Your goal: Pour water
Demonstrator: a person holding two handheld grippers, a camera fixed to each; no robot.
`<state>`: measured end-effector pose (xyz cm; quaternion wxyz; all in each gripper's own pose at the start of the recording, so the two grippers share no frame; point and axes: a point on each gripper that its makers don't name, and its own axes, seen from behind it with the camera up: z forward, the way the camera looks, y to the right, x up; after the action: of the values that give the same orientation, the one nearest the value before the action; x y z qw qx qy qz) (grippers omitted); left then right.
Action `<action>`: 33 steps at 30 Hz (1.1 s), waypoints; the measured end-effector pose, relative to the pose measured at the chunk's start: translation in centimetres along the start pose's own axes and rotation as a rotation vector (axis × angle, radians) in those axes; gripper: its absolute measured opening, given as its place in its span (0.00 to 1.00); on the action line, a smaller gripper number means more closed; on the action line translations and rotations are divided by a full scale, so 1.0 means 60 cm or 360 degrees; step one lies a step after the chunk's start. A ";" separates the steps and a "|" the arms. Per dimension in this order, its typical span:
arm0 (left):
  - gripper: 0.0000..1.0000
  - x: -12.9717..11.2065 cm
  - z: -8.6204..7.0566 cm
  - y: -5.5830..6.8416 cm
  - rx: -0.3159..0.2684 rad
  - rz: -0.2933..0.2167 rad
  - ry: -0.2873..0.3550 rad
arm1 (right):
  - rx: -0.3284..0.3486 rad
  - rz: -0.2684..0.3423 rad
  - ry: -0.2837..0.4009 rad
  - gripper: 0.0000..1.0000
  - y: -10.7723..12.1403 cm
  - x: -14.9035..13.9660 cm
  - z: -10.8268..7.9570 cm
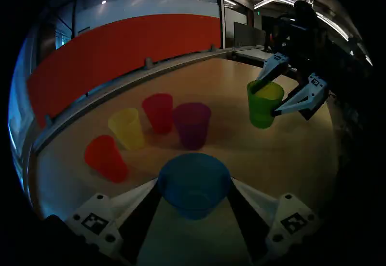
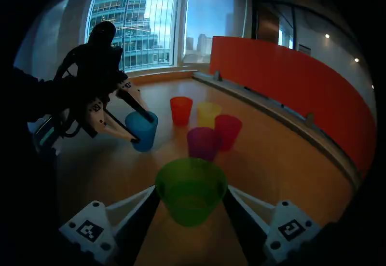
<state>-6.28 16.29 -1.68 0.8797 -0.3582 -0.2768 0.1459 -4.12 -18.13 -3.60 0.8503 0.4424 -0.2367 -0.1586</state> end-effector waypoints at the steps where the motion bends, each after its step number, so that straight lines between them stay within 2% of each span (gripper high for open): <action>1: 0.88 -0.002 0.002 0.000 -0.0001 0.0000 -0.0006 | 0.0001 0.0002 -0.0005 0.89 0.000 -0.003 0.002; 12: 0.88 -0.022 0.017 0.003 -0.0015 -0.0011 -0.0030 | 0.0003 0.0021 -0.0065 0.90 -0.001 -0.035 0.017; 21: 0.88 -0.029 0.018 -0.002 -0.0019 -0.0049 -0.0023 | 0.0010 0.0040 -0.0097 0.89 -0.005 -0.055 0.028; 33: 0.88 -0.043 0.015 -0.005 -0.0011 -0.0060 -0.0045 | 0.0008 0.0068 -0.0114 0.90 -0.006 -0.070 0.036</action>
<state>-8.88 15.41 -1.91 0.8770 -0.3538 -0.2965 0.1334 -8.84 -17.77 -3.93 0.8433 0.4335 -0.2770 -0.1556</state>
